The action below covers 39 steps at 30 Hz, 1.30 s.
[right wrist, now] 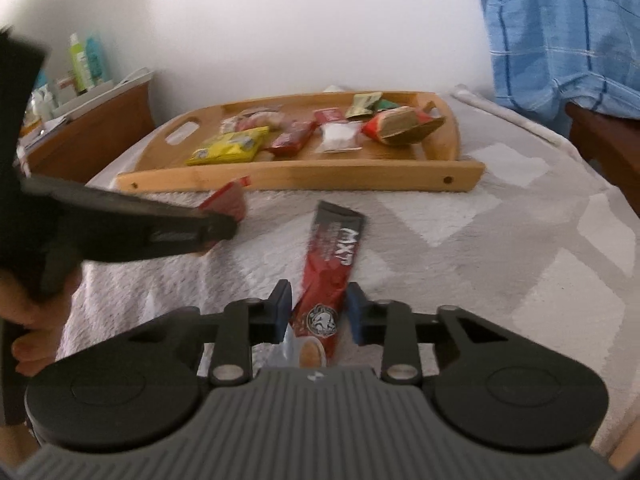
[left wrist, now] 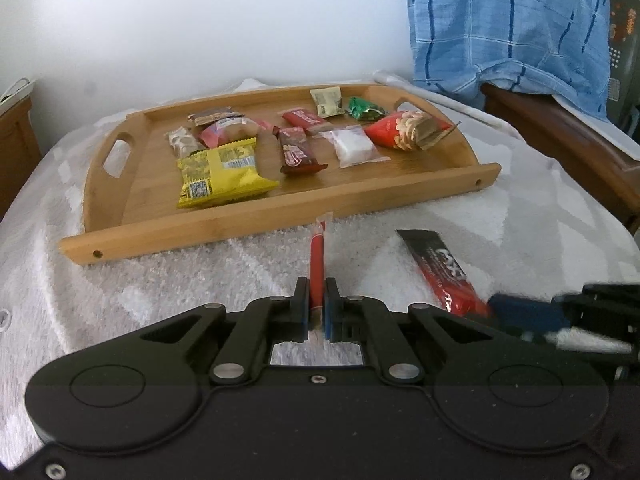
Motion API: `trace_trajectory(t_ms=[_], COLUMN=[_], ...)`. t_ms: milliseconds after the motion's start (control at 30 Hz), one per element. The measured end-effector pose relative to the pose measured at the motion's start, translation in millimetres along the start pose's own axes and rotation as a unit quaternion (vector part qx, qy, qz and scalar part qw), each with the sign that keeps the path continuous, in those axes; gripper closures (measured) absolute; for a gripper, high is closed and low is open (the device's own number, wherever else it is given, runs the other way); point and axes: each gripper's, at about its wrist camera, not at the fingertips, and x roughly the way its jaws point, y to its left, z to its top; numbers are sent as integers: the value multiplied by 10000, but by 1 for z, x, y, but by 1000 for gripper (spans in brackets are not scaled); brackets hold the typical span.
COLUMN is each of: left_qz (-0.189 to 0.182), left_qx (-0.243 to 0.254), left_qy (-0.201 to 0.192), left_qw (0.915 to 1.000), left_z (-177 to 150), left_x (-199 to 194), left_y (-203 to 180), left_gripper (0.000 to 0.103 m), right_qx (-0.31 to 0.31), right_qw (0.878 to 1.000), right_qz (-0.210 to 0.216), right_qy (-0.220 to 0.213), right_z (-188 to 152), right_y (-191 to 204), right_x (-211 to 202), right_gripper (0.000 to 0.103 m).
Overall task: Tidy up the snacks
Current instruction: 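Carry both snacks over the wooden tray and lower them among the snacks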
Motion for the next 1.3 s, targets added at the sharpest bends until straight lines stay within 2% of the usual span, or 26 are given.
trace_trajectory(t_ms=[133,200,233,300,333,400,467,600,633,767,800,833,867,933,967,1300], left_qz=[8,52,75,144,177,239,312,426,438,429,404,344,303,320,320,357], left_qx=[109,181,260,377,382,294,96,-64,-54,-115,-167,-223,-249,-276,-288,-420], left_qy=[-25,-42,-62,-98,-126,-164,-184,-227,-223,-226,-220,-211,-208,-145,-129,-285], left_qw=[9999,9998,9996,9991,9990,9991,9993,9988,9988,9988,9988,9989,9990,9990,9990,9981], left_z=[-6,-9,-10,-12,-12,-12,-11,-11,-12,-14,-14,-14,-13,-11,-10,7], left_x=[-4,-5,-5,-4,-4,-2,1,4,4,6,5,5,3,0,-1,-24], left_y=[-5,-9,-11,-15,-16,-15,-12,-6,-7,-7,-6,-5,-5,-6,-7,2], left_gripper=[92,92,88,74,67,63,55,49,48,49,51,61,71,72,72,72], right_qx=[22,59,63,59,8,-131,-207,-535,-695,-957,-897,-848,-814,-774,-724,-413], right_qw=[9994,9992,9994,9995,9995,9996,9995,9978,9965,9939,9944,9948,9950,9950,9955,9964], right_qz=[-287,-337,-287,-137,-121,-67,-93,-227,-265,-280,-278,-269,-294,-383,-357,-254], right_qy=[-168,-192,-206,-288,-287,-251,-239,-332,-374,-476,-484,-486,-498,-507,-503,-696], right_z=[1,1,1,1,1,1,0,-5,-7,-12,-12,-10,-9,-6,-4,21], right_y=[-9,-12,-14,-16,-15,-13,-11,-4,1,8,8,8,8,9,8,3], right_x=[-4,-5,-4,-4,-3,1,5,14,15,19,20,20,20,18,17,-7], right_gripper=[76,74,65,60,52,48,48,44,40,34,36,38,51,72,74,76])
